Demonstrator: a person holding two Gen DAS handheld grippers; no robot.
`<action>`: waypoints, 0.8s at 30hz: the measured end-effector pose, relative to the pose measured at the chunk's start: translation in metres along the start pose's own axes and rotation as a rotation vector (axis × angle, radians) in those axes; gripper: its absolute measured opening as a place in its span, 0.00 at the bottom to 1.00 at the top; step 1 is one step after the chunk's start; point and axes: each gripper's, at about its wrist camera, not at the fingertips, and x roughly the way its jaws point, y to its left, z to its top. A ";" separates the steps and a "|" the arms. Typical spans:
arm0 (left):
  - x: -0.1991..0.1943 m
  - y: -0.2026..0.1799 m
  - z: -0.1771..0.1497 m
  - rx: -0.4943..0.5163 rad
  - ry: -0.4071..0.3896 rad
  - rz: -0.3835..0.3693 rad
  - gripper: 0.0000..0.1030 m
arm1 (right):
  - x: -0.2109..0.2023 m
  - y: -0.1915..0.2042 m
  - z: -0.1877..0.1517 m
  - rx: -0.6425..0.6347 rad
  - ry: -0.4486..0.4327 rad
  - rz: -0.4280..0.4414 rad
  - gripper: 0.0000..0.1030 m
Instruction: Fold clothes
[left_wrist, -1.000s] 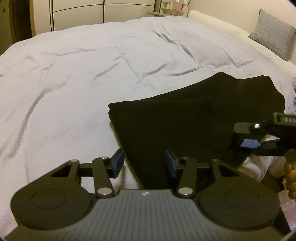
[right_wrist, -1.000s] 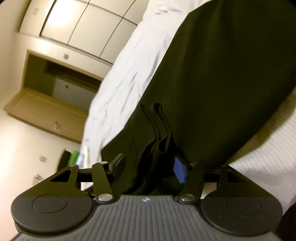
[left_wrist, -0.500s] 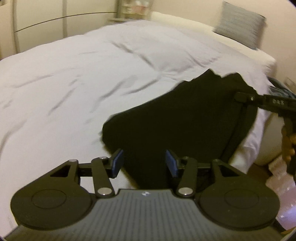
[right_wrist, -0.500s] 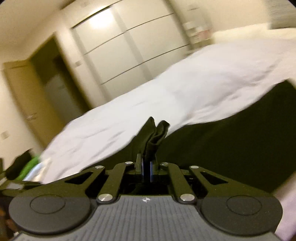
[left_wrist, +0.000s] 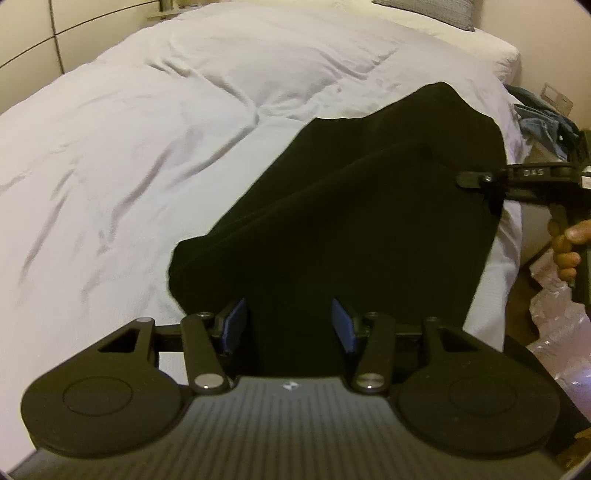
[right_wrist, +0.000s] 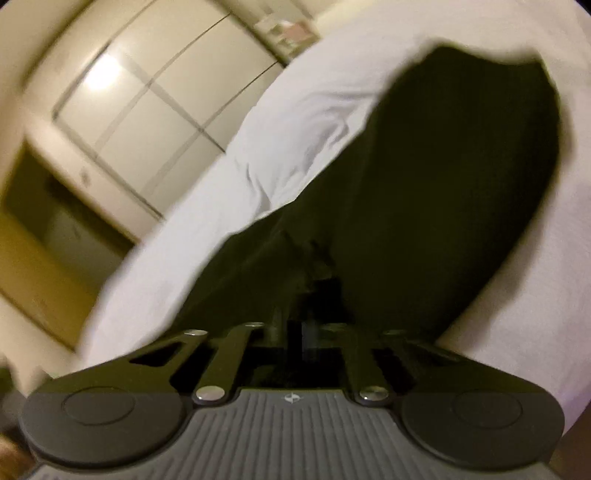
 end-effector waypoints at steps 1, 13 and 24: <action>0.001 -0.002 0.004 0.011 0.000 -0.004 0.45 | 0.000 0.010 0.005 -0.059 -0.013 -0.001 0.06; 0.054 -0.033 0.044 0.121 0.033 -0.103 0.45 | -0.027 -0.062 0.065 -0.128 -0.120 -0.161 0.05; 0.069 -0.039 0.078 0.116 -0.004 -0.090 0.45 | -0.049 -0.084 0.105 -0.240 -0.270 -0.198 0.05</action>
